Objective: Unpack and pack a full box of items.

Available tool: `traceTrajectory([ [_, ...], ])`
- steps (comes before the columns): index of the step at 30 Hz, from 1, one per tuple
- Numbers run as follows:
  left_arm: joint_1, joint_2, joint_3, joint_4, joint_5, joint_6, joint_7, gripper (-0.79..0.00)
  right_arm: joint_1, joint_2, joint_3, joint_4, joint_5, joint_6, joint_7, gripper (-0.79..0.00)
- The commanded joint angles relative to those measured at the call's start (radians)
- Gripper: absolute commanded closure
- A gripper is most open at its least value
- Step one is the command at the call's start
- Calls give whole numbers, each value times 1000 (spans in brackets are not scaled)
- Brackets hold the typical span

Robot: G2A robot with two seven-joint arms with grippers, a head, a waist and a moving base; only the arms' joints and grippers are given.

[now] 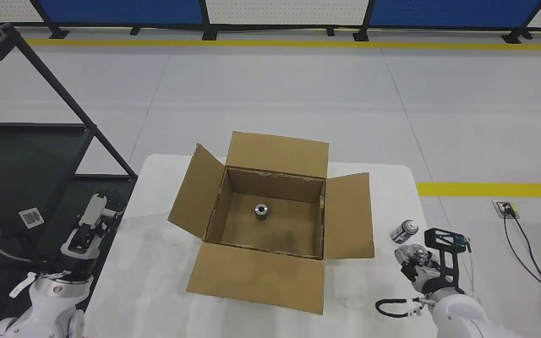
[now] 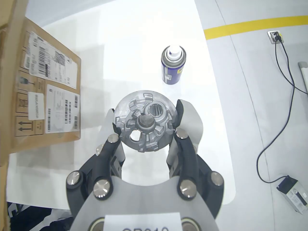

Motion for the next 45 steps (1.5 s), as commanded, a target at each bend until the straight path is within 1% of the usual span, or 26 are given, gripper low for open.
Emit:
traceTrajectory([
  [1, 0, 0, 0, 0, 0, 0, 0, -785, 10, 2, -9, 44, -9, -8, 1, 0],
  [4, 0, 0, 0, 0, 0, 0, 0, -785, 43, 4, -32, 102, -63, 8, 22, 0],
  [6, 0, 0, 0, 0, 0, 0, 0, -785, 67, 6, -46, 133, -67, 1, 31, 0],
  [11, 0, 0, 0, 0, 0, 0, 0, -785, 121, 8, -59, 216, -92, 19, 40, 0],
  [17, 0, 0, 0, 0, 0, 0, 0, -785, 179, 11, -79, 304, -167, 68, 66, 0],
  [28, 0, 0, 0, 0, 0, 0, 0, -785, 230, 11, -105, 375, -235, 122, 98, 0],
  [41, 0, 0, 0, 0, 0, 0, 0, -785, 264, 13, -91, 450, -206, 122, 85, 0],
  [42, 0, 0, 0, 0, 0, 0, 0, -785, 266, 13, -90, 453, -202, 123, 84, -22],
  [45, 0, 0, 0, 0, 0, 0, 0, -785, 268, 14, -87, 459, -195, 123, 81, -172],
])
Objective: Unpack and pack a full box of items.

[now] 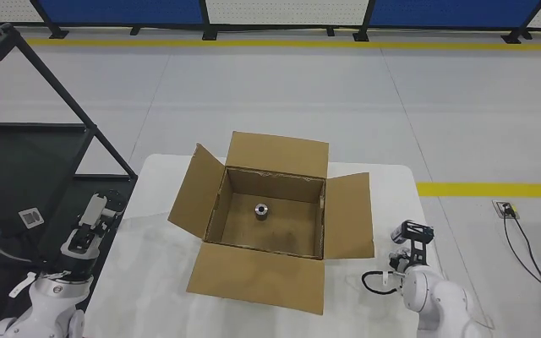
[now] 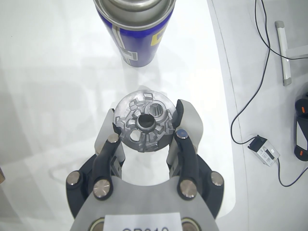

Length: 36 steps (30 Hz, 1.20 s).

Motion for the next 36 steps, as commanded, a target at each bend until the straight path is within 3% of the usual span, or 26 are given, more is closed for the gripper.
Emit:
traceTrajectory([
  [1, 0, 0, 0, 0, 0, 0, 0, -785, 1, 0, 2, 2, 4, 0, -1, -225],
  [3, 0, 0, 0, 0, 0, 0, 0, -785, 2, 1, 4, 4, 7, 1, -3, -329],
  [6, 0, 0, 0, 0, 0, 0, 0, -785, 4, 2, 8, 2, 11, 3, -5, -391],
  [8, 0, 0, 0, 0, 0, 0, 0, -785, 3, 3, 12, -6, 12, 6, -5, -613],
  [14, 0, 0, 0, 0, 0, 0, 0, -785, -10, 5, 24, -57, 15, 9, -6, -776],
  [20, 0, 0, 0, 0, 0, 0, 0, -785, -36, 6, 40, -154, 42, 16, -33, -785],
  [28, 0, 0, 0, 0, 0, 0, 0, -785, -108, -1, 39, -426, 207, -7, -170, -785],
  [36, 3, 0, -1, -2, 0, 6, 7, -785, -132, -1, -95, -614, 248, -129, -284, -785],
])
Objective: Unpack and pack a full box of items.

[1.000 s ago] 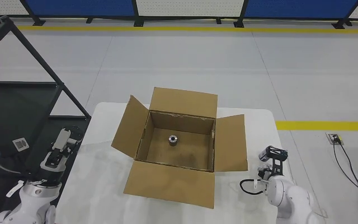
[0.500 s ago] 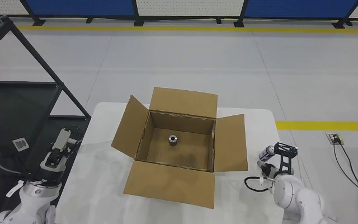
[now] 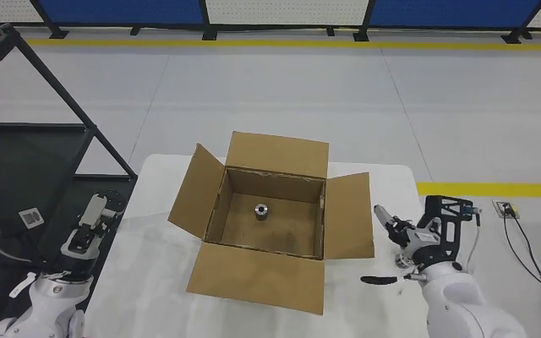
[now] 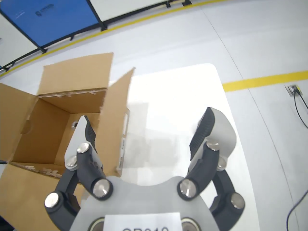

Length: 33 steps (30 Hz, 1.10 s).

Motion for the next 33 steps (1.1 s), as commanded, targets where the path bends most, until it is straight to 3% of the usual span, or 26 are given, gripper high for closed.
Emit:
traceTrajectory([
  [1, 6, -1, -5, -5, -3, 7, 12, -785, 14, 1, -51, -22, -3, -43, 0, -785],
  [7, 22, -1, -44, 0, -15, 9, 55, -785, 140, 1, -214, 24, -4, -169, 100, -785],
  [14, 37, -1, -87, 3, -36, 10, 73, -785, 431, -28, -457, 320, -11, -170, 250, -785],
  [23, 39, -1, -88, 2, -37, 10, 73, -785, 716, -101, -665, 780, 91, -91, 231, -785],
  [33, 39, -1, -88, 2, -37, 10, 73, -785, 897, -197, -831, 1189, 118, 18, 134, -785],
])
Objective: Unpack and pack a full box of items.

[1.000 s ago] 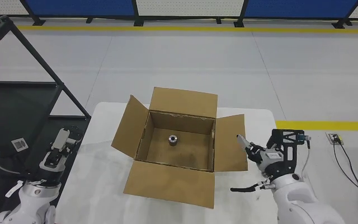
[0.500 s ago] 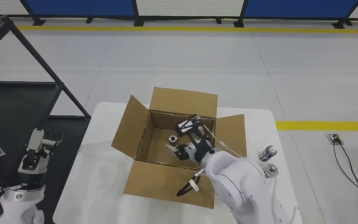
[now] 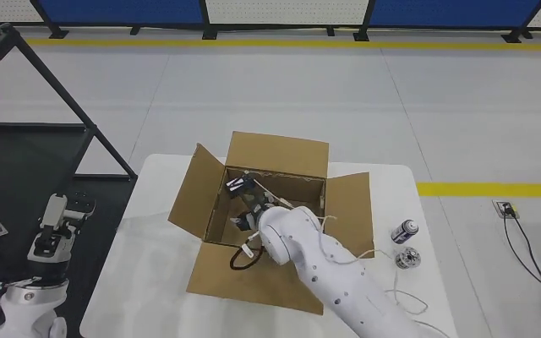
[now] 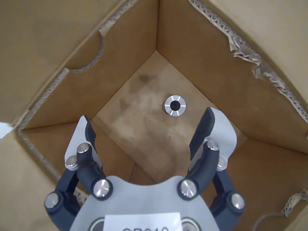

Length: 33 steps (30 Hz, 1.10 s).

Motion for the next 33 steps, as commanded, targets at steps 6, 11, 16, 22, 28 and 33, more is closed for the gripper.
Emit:
traceTrajectory([
  [6, 0, 0, 0, 0, 0, 0, 0, -785, 73, -56, -38, 216, 49, 38, -67, -785],
  [11, 0, 0, 0, 0, 0, 0, 0, -785, 114, -89, -40, 346, 97, 30, -109, -785],
  [16, 0, 0, 0, 0, 0, 0, 0, -785, 148, -120, -40, 464, 140, 23, -142, -785],
  [22, 0, 0, 0, 0, 0, 0, 0, -785, 182, -155, -40, 580, 184, -7, -178, -727],
  [28, 0, 0, 0, 0, 0, 0, 0, -785, 206, -185, -43, 661, 205, -28, -206, -505],
  [33, 0, 0, 0, 0, 0, 0, 0, -785, 220, -204, -44, 709, 216, -42, -220, -388],
])
